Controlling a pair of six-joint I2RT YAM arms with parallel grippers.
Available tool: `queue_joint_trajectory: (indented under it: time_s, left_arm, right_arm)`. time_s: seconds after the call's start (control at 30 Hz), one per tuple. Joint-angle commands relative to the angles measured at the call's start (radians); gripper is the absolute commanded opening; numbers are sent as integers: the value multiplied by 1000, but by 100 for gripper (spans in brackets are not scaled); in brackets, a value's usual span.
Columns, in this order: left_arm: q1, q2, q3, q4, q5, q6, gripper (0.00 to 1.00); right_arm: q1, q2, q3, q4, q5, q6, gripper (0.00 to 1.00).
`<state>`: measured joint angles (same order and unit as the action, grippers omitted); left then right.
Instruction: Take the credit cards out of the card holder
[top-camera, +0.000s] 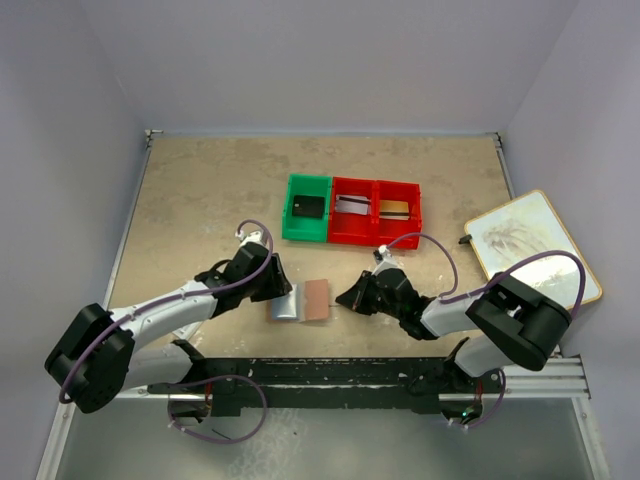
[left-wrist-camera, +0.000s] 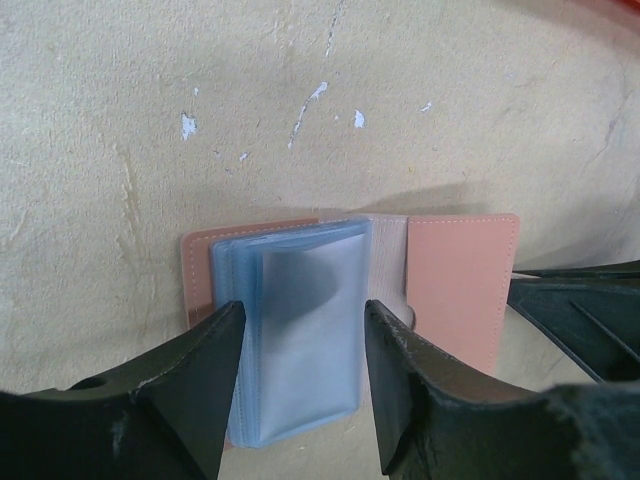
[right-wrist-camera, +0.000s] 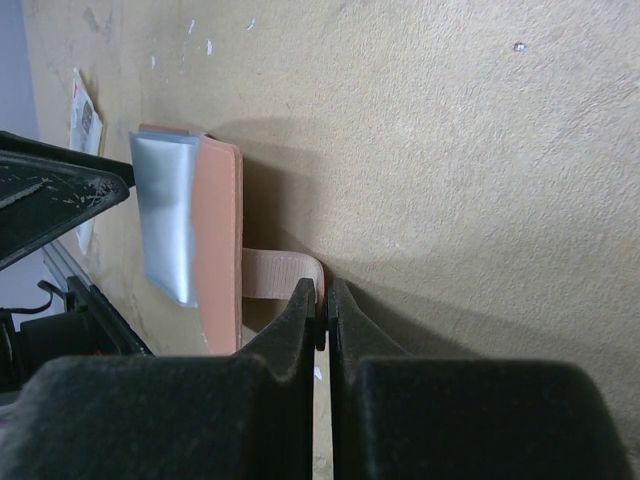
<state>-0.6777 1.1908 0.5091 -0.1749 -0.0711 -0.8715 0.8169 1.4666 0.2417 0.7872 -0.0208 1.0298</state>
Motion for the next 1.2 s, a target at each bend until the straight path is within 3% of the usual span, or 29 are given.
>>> queue_joint_trajectory:
  time_s: [0.0, 0.23, 0.57, 0.77, 0.93, 1.1, 1.17]
  left_arm:
    - [-8, -15, 23, 8, -1, 3, 49]
    - [-17, 29, 31, 93, 132, 20, 46]
    - [-41, 34, 85, 76, 124, 36, 45]
    - [-47, 63, 85, 139, 192, 21, 45]
    - [-62, 129, 63, 226, 256, -17, 46]
    - [-85, 141, 46, 313, 255, -70, 50]
    - [-92, 155, 42, 344, 263, -86, 52]
  right_arm:
    - [-2, 35, -27, -103, 21, -22, 0]
    - [-2, 35, -23, -102, 20, -27, 0]
    - [-2, 30, -22, -110, 15, -32, 0]
    - [-2, 21, -7, -127, 5, -47, 0]
    - [-2, -37, -8, -112, -27, -63, 9]
    - [-2, -178, 12, -221, 0, -76, 36]
    - [-2, -244, 37, -303, 26, -84, 41]
